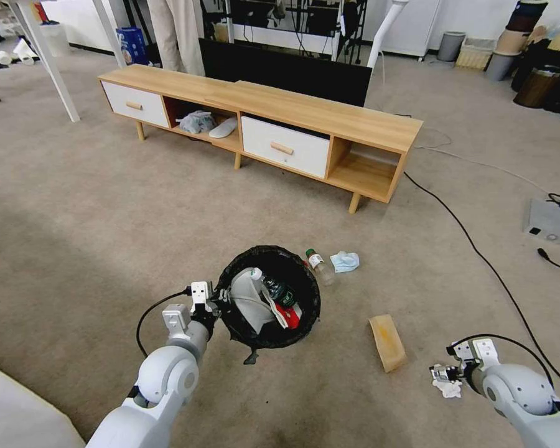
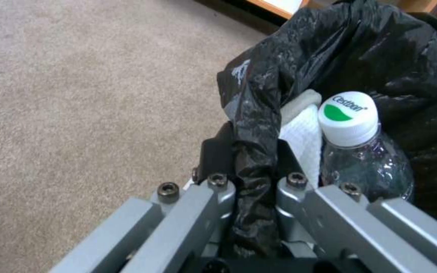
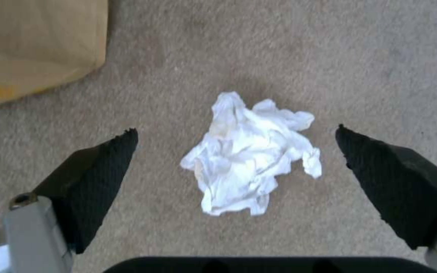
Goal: Pick up the trash bin and place the garbage on the floor into it.
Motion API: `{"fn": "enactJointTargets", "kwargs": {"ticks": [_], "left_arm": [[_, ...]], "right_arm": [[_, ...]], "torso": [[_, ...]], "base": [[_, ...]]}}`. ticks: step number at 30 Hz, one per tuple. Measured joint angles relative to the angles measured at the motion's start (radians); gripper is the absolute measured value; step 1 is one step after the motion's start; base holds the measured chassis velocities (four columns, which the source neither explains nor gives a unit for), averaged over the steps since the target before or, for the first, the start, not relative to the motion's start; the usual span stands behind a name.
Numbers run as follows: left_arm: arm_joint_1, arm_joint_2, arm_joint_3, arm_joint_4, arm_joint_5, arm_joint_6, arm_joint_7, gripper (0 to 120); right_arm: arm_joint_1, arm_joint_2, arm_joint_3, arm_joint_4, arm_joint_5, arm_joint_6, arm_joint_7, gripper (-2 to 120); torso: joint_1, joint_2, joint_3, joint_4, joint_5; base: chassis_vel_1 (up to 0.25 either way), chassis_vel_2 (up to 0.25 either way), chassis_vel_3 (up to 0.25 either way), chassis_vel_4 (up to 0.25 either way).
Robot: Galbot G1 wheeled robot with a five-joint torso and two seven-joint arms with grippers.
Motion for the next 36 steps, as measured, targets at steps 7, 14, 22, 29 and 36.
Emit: {"fn": "enactJointTargets", "kwargs": {"ticks": [7,14,22,29,36], "left_arm": [[0.002,0.0,-0.003,0.0,0.0,-0.001,0.0,4],[0.004,0.0,-0.006,0.003,0.0,-0.002,0.0,4],[-0.001,0.001,-0.005,0.007,0.0,-0.003,0.0,4],[-0.002,0.001,-0.005,0.012,-0.001,-0.003,0.0,4],[-0.001,0.0,-0.009,0.015,-0.001,-0.005,0.0,4]], "right_arm": [[0.019,0.01,-0.01,-0.045,-0.004,0.026,0.0,98],[0.036,0.021,-0.013,-0.087,-0.015,0.064,-0.01,97],[0.055,0.034,-0.019,-0.128,-0.026,0.095,-0.02,96],[0.069,0.047,-0.025,-0.171,-0.051,0.121,-0.034,96],[0.069,0.054,-0.026,-0.199,-0.07,0.14,-0.048,95]], "torso": [[0.0,0.0,0.0,0.0,0.0],[0.0,0.0,0.0,0.0,0.0],[0.0,0.0,0.0,0.0,0.0],[0.0,0.0,0.0,0.0,0.0],[0.0,0.0,0.0,0.0,0.0]], "base": [[0.0,0.0,0.0,0.0],[0.0,0.0,0.0,0.0],[0.0,0.0,0.0,0.0],[0.0,0.0,0.0,0.0],[0.0,0.0,0.0,0.0]]}}
